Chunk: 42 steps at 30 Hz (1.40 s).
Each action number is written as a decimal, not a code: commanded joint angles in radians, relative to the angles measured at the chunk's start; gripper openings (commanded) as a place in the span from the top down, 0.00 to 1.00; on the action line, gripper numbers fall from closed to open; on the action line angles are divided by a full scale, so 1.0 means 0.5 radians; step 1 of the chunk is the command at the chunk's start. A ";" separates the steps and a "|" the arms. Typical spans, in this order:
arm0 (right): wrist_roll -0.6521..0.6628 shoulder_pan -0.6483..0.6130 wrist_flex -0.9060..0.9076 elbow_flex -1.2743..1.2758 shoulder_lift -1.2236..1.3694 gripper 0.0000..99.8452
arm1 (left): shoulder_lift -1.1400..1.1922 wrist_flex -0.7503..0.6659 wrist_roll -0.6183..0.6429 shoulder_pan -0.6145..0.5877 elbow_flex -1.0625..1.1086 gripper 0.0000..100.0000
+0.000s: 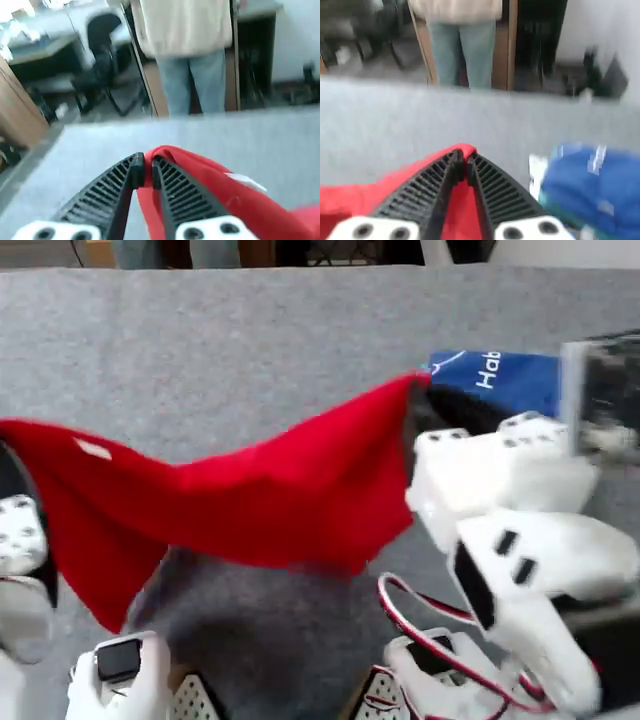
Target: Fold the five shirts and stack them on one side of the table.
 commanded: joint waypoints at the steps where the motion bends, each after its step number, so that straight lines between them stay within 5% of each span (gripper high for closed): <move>1: 0.018 0.012 -0.006 0.529 -0.201 0.99 | -0.331 0.000 -0.095 0.014 0.603 0.97; 12: -0.181 0.015 0.000 0.775 -0.379 0.99 | -0.918 -0.003 -0.249 -0.005 1.665 0.97; 16: -0.196 0.018 -0.110 0.462 -0.373 0.99 | -0.921 -0.046 -0.095 -0.002 1.404 0.97; 21: -0.206 0.025 -0.519 -0.002 -0.373 0.99 | -0.905 -0.470 0.181 -0.023 1.097 0.97; 28: -0.255 0.028 -0.865 -0.474 -0.373 0.99 | -0.644 -0.749 0.190 -0.425 0.572 0.97; 35: -0.166 0.301 -1.123 -0.723 -0.373 0.99 | -0.411 -0.546 0.187 -0.505 -0.115 0.97; 42: -0.163 0.365 -1.145 -0.554 -0.361 0.99 | -0.350 -0.046 0.025 -0.493 -0.275 0.97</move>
